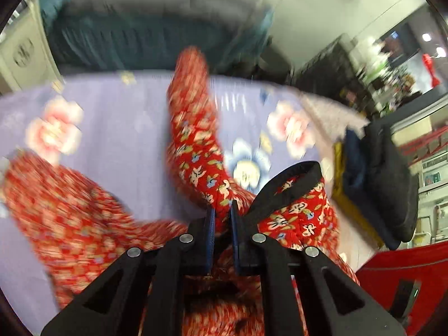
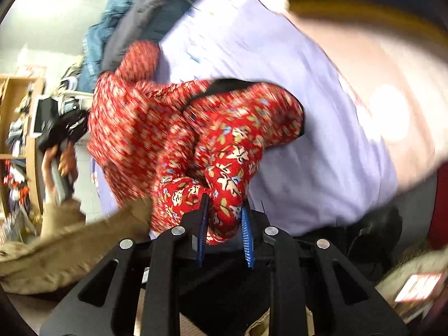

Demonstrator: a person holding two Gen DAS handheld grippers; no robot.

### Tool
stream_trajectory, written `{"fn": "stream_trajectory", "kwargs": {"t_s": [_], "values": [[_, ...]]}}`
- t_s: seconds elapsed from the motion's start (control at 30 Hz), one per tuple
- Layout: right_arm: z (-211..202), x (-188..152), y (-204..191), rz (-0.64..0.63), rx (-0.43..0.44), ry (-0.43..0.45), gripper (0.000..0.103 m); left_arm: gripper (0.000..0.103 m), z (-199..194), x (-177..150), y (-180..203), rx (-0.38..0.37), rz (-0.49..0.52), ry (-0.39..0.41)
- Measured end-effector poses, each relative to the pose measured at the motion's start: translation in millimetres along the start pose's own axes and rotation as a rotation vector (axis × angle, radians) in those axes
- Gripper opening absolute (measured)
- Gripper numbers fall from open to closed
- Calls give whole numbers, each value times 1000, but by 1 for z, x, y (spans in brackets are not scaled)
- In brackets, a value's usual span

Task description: Fold large clothes

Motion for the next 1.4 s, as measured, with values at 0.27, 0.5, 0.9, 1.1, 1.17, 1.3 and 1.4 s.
{"fn": "stream_trajectory", "kwargs": {"t_s": [0.27, 0.5, 0.9, 1.1, 1.17, 1.3, 1.4], "values": [[-37, 85, -76, -232, 162, 97, 1, 4, -226, 11, -6, 151, 42, 481], [17, 80, -5, 64, 37, 64, 91, 71, -141, -34, -18, 242, -33, 258], [88, -10, 103, 386, -80, 67, 91, 83, 60, 4, -93, 281, -157, -113], [106, -22, 112, 532, 118, 163, 91, 83, 123, 33, -99, 204, -210, -245], [114, -20, 108, 518, 130, 153, 91, 83, 137, 35, -95, 172, -224, -277], [124, -13, 88, 461, 133, 155, 60, 49, 150, 40, -82, 143, -190, -282], [118, -11, 79, 418, 97, 168, 41, 7, 146, 38, -61, 84, -144, -265]]}}
Point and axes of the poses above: each gripper's, at about its wrist camera, not at the fingertips, and z roughly the way its jaws point, y to its right, x to its top, the point moved 9 cm from there along z, roughly the way its jaws point
